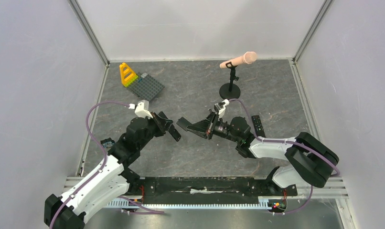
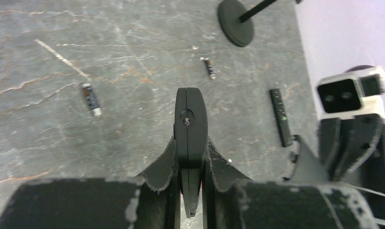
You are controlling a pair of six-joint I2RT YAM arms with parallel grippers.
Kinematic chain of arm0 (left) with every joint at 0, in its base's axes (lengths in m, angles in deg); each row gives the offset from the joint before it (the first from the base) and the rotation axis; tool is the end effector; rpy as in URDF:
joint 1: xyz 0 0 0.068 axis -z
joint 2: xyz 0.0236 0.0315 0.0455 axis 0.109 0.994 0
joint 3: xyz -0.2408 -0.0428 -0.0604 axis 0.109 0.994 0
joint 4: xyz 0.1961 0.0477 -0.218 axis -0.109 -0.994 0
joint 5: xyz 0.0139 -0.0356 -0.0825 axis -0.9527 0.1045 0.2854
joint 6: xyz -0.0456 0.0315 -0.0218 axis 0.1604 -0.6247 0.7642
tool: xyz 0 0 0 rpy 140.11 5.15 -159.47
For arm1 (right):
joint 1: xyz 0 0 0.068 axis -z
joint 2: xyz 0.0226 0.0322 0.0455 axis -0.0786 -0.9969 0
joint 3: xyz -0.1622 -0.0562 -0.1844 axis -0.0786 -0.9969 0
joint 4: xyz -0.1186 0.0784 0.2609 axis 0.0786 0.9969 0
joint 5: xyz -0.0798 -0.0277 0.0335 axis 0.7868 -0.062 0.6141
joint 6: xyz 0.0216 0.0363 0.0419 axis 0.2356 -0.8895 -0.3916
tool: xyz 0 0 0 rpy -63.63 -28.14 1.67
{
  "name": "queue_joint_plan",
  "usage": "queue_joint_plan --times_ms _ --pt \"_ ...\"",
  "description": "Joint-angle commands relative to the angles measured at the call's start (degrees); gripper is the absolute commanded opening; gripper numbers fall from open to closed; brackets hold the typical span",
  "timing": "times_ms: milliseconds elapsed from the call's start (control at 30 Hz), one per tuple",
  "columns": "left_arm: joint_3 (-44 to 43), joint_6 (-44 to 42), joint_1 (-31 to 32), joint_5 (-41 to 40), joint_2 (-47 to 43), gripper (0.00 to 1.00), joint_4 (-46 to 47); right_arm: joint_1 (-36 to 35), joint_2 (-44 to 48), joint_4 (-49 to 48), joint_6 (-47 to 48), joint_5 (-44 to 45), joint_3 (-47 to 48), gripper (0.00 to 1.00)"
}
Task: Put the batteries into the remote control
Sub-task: Remove the battery cover from the remote control, then place the battery cover at the center of the board.
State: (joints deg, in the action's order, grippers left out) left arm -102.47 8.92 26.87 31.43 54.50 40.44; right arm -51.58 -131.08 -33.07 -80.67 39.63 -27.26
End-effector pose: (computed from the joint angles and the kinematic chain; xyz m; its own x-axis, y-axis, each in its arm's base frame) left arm 0.1993 -0.1249 0.2278 -0.5086 -0.4812 -0.7140 0.1603 0.7619 -0.6276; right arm 0.2004 0.2382 0.1619 -0.9255 0.3786 0.0136 -0.0036 -0.0447 0.9990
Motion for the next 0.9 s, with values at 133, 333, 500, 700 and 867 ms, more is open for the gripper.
queue_joint_plan --times_ms 133,333,500,700,867 --pt "-0.3 -1.1 0.0 -7.9 0.1 0.02 -3.9 2.2 5.1 19.0 10.9 6.2 -1.1 0.00" --pt "-1.3 -1.8 -0.1 -7.5 -1.5 0.02 -6.5 4.6 4.8 36.2 19.6 10.5 -3.1 0.00" --pt "-2.0 -4.4 0.0 -3.4 -2.9 0.02 -5.8 4.9 3.9 41.7 23.2 13.3 -4.1 0.00" --pt "-4.8 -8.4 -0.2 -3.7 -2.2 0.02 -7.2 5.0 2.3 49.0 26.3 16.6 -2.3 0.22" --pt "-7.8 -10.0 -0.3 -9.5 -1.7 0.02 -10.6 4.8 4.4 55.1 30.7 20.3 1.6 0.48"
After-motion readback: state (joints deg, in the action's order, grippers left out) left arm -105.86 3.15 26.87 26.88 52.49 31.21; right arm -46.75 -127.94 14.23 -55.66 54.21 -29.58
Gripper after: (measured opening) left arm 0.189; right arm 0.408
